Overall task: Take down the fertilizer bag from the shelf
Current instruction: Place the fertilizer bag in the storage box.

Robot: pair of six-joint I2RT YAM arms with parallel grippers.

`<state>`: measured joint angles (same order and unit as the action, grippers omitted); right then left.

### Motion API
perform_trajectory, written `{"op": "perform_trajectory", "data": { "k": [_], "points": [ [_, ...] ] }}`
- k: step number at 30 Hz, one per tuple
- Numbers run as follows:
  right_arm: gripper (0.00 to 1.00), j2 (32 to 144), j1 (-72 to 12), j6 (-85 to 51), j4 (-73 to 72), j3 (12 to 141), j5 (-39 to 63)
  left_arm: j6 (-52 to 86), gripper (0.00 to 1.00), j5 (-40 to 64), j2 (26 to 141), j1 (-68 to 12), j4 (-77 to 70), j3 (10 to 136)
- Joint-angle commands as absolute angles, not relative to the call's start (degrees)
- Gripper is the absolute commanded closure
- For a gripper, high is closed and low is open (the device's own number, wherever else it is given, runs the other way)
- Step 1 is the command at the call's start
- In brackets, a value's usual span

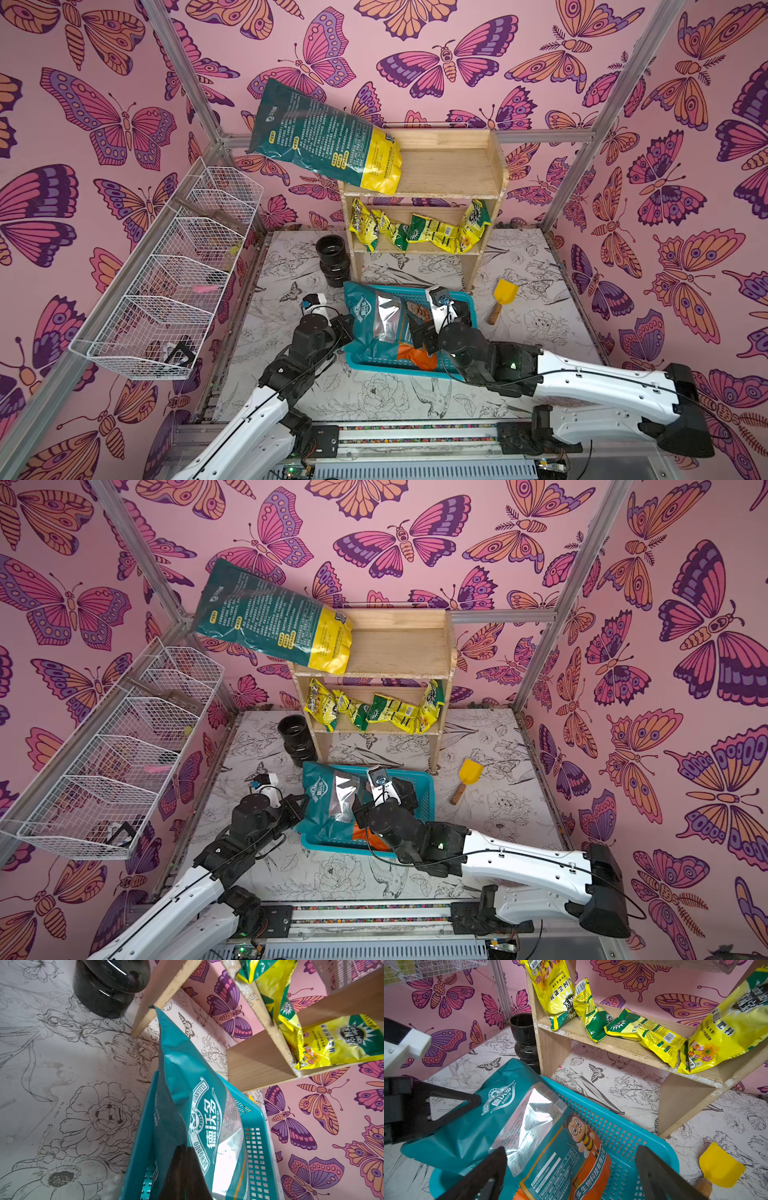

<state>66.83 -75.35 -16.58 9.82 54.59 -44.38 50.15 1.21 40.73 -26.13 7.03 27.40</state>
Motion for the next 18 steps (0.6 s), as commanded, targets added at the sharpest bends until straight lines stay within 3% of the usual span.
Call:
{"op": "perform_trajectory", "data": {
  "k": [1, 18],
  "points": [
    [0.01, 67.36, -74.88, -15.92, 8.99, 56.24, -46.13, 49.68, 1.00, 3.78, 40.84, -25.66, 3.69, 34.28],
    [0.01, 67.44, -74.82, -15.90, 8.79, 55.81, -46.61, 40.86, 1.00, 3.83, 46.40, -25.66, 3.54, 51.68]
  ]
}}
